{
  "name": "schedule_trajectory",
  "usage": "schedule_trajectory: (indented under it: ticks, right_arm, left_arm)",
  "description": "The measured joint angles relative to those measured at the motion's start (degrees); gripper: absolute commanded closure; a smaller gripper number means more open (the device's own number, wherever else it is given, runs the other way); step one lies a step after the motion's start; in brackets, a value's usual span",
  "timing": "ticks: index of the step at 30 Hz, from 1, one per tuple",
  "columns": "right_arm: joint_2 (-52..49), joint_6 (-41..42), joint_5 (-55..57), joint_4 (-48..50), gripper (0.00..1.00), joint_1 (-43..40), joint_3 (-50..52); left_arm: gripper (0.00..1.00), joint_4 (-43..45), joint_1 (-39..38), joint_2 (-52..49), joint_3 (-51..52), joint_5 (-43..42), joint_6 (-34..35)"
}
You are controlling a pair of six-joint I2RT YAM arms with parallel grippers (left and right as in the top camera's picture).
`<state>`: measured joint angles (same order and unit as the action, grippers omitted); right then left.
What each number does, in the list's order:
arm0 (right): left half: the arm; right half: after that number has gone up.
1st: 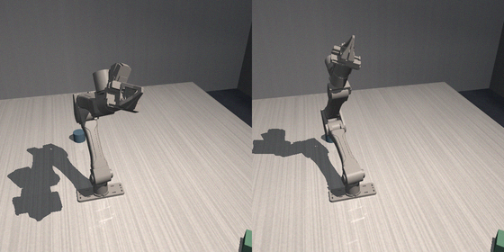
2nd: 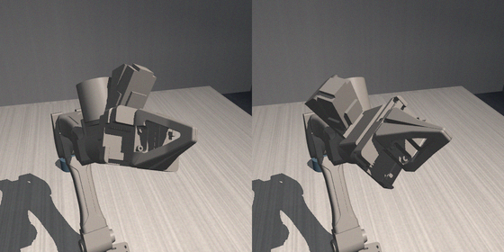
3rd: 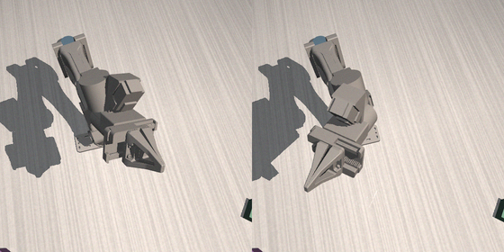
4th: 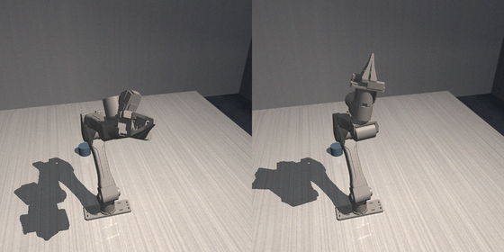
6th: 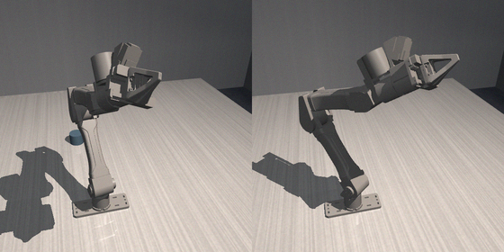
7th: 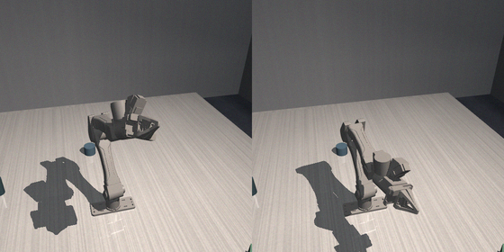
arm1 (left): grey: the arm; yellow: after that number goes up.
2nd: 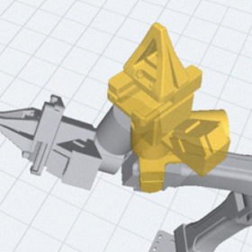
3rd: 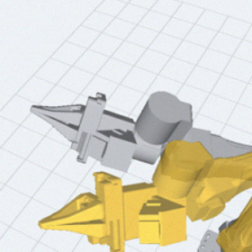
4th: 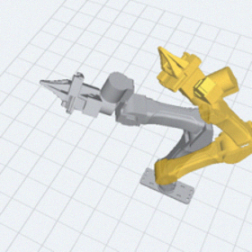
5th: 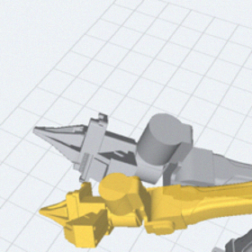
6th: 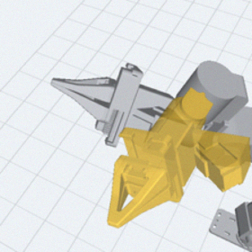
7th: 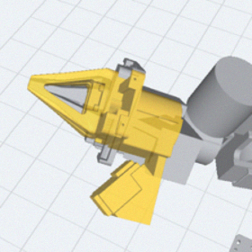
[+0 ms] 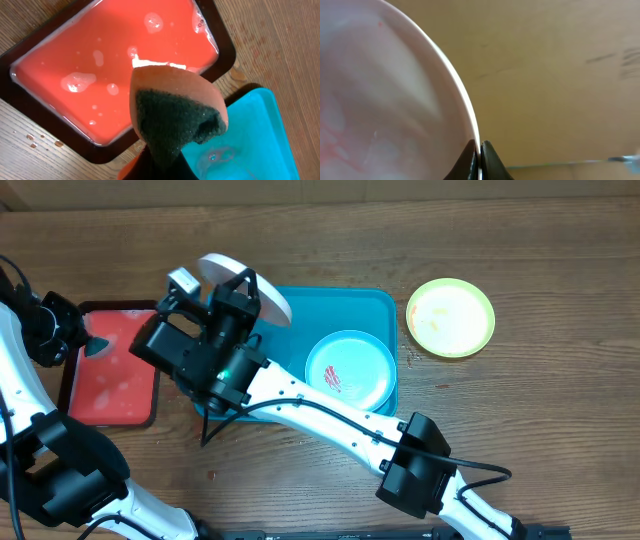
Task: Clean dirty plates on tray and stack at the side
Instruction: 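Lift the white plate with the right gripper and stack it on the yellow plate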
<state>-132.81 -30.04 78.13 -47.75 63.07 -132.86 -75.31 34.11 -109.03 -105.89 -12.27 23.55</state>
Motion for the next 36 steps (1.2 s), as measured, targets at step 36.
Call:
schedule_trajectory:
  ticks: [36]
  right_arm:
    - [8.37,39.76,-85.61,-38.82,0.96,-64.81,2.80]
  left_arm:
    - [0.96,1.38,-0.37,0.00,0.02,-0.66,-0.09]
